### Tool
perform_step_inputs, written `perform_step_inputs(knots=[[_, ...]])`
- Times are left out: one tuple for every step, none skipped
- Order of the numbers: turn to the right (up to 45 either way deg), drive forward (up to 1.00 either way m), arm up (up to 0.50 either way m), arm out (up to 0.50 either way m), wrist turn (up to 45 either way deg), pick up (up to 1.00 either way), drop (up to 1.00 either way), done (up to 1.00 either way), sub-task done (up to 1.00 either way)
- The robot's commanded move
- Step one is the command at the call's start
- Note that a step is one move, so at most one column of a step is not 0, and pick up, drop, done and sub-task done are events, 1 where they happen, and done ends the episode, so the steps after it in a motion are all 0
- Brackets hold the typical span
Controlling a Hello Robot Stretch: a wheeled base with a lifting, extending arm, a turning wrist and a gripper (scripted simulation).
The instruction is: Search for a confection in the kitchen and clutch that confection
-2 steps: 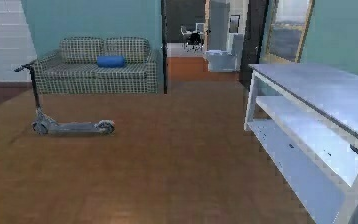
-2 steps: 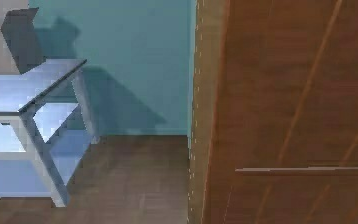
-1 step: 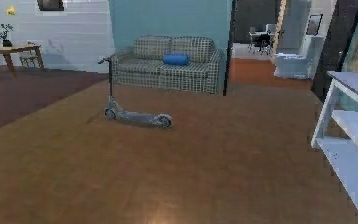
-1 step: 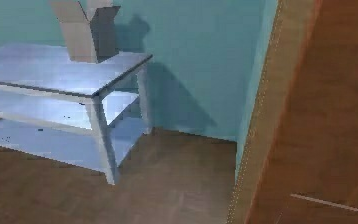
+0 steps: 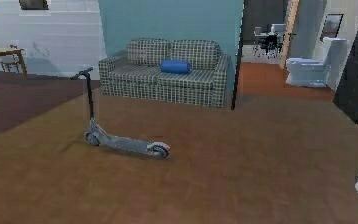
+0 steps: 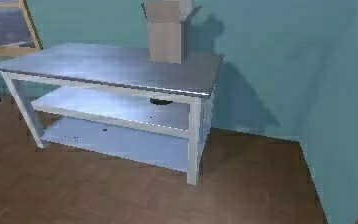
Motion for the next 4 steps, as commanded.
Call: perform_step_inputs(knots=[[-45.0,0.0,0.0,0.0,0.0,0.0,0.0,0.0,0.0],[-9.0,0.0,0.0,0.0,0.0,0.0,0.0,0.0,0.0],[0.0,1.0,0.0,0.0,0.0,0.0,0.0,0.0,0.0],[0.0,1.0,0.0,0.0,0.0,0.0,0.0,0.0,0.0]])
